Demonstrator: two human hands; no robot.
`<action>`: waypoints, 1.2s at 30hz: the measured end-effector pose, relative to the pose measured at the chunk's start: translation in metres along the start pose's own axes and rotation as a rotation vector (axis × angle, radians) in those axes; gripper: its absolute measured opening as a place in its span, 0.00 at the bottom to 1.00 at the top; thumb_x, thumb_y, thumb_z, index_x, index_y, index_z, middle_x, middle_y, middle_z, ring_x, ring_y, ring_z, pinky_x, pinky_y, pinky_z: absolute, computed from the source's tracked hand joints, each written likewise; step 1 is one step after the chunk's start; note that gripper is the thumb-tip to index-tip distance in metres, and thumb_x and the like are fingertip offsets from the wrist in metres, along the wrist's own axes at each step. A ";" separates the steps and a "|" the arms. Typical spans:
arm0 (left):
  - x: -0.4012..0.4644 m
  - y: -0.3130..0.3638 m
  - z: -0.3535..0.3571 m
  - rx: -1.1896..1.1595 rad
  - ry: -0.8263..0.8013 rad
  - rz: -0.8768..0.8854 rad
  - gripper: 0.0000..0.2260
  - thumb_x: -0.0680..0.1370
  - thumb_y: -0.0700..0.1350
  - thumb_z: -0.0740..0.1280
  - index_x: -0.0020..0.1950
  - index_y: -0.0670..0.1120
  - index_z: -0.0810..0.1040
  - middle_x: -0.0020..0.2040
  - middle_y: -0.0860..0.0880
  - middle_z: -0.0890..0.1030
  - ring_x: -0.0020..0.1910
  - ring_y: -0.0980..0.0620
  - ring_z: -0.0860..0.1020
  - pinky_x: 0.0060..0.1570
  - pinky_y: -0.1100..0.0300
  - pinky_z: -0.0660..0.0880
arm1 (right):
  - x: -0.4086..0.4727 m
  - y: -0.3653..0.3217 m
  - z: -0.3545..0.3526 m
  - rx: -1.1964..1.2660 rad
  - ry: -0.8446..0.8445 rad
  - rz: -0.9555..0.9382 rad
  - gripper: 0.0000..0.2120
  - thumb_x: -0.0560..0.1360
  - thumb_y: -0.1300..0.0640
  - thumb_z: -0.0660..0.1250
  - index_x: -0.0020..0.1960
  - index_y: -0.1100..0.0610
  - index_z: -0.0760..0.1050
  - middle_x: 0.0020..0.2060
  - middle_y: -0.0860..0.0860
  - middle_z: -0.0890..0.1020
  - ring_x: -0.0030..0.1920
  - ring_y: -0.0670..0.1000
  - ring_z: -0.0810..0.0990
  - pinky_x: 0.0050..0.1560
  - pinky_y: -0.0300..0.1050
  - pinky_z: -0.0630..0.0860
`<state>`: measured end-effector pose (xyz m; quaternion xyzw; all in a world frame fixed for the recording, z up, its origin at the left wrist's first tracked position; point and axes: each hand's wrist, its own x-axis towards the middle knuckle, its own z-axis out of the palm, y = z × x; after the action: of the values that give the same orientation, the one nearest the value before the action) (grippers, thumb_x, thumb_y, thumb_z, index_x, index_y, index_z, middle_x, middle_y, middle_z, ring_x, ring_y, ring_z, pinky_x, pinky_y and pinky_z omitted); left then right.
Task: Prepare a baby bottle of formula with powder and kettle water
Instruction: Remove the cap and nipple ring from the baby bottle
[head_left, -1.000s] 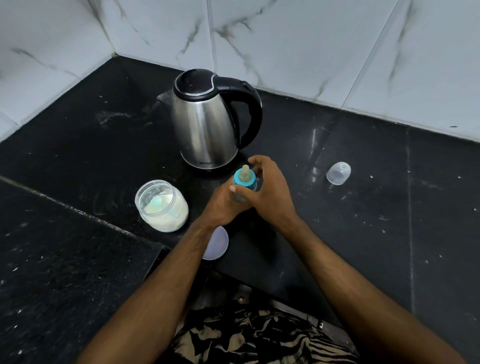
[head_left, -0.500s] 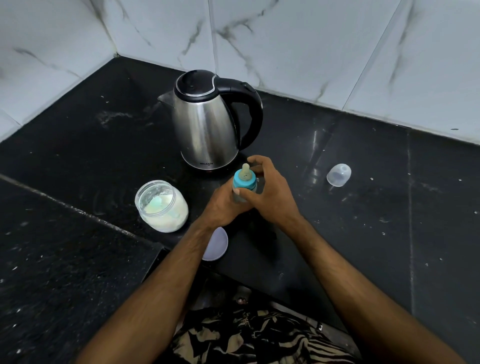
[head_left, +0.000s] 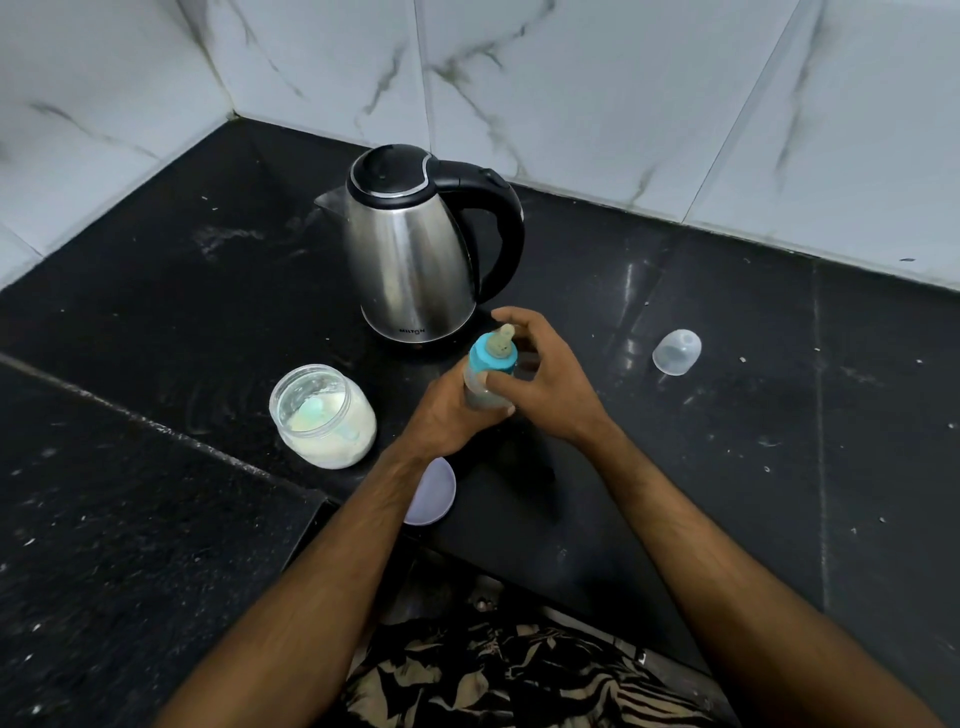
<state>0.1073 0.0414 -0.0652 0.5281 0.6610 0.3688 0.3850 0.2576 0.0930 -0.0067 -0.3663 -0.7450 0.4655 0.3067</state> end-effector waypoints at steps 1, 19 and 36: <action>0.001 -0.001 0.000 -0.004 -0.004 -0.005 0.28 0.70 0.48 0.78 0.66 0.60 0.70 0.56 0.63 0.79 0.56 0.70 0.77 0.49 0.74 0.74 | 0.000 0.001 -0.002 0.037 0.033 0.001 0.30 0.70 0.64 0.75 0.69 0.54 0.69 0.59 0.48 0.78 0.60 0.46 0.78 0.61 0.41 0.77; 0.003 -0.007 0.003 0.002 0.060 0.007 0.24 0.69 0.44 0.80 0.62 0.50 0.77 0.54 0.59 0.82 0.51 0.70 0.79 0.50 0.76 0.72 | -0.051 0.069 -0.096 -0.070 0.331 0.213 0.21 0.68 0.62 0.79 0.55 0.50 0.75 0.56 0.46 0.80 0.55 0.46 0.77 0.58 0.36 0.75; 0.002 -0.004 0.004 -0.002 0.060 -0.004 0.26 0.70 0.43 0.79 0.65 0.46 0.76 0.59 0.51 0.82 0.58 0.53 0.80 0.62 0.55 0.75 | -0.059 0.103 -0.107 -0.234 0.268 0.190 0.32 0.69 0.69 0.74 0.69 0.53 0.70 0.62 0.47 0.73 0.58 0.39 0.75 0.56 0.26 0.70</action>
<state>0.1092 0.0426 -0.0706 0.5153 0.6728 0.3843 0.3662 0.4025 0.1246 -0.0675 -0.5268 -0.7087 0.3498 0.3129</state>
